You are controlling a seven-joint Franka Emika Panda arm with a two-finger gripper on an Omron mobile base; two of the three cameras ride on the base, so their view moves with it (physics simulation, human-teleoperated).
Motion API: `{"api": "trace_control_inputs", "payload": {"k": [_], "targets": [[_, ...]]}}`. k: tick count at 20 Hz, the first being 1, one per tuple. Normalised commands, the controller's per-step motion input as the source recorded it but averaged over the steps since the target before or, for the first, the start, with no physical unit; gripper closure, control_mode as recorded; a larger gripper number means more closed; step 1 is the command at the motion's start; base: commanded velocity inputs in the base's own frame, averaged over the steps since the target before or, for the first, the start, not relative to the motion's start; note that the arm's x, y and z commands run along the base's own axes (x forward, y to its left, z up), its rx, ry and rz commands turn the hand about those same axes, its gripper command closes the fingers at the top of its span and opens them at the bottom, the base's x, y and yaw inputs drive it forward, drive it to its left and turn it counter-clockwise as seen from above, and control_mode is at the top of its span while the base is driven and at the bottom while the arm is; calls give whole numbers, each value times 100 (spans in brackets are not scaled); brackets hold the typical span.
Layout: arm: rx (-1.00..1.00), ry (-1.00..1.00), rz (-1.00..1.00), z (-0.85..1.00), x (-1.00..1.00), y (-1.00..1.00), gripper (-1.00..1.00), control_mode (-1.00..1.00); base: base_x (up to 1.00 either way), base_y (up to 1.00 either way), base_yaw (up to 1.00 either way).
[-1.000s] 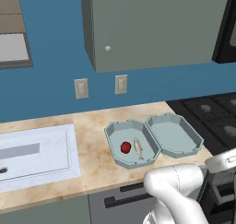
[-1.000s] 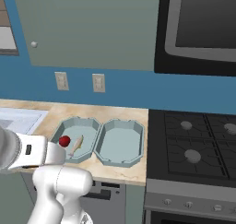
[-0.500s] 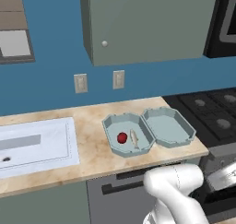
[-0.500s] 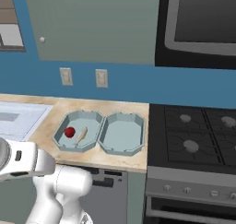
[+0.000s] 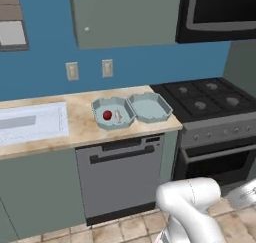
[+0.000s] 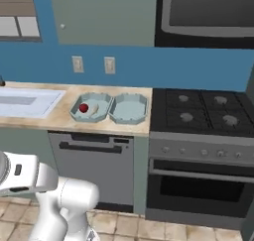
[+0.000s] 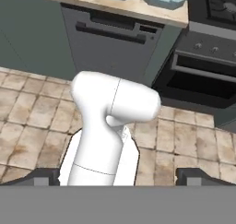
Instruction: Place one tomato and one fish in each tupperware on the nearby counter, to pack two identical lunches.
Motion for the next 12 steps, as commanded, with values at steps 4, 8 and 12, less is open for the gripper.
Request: {"api": "trace_control_inputs", "payload": {"k": [4,8,12], "targets": [[0,0,0,0,0,0,-100,100,-100,-95,-19],[0,0,0,0,0,0,-100,100,-98,-100,-23],[0,0,0,0,0,0,-100,100,-87,-100,-22]]}}
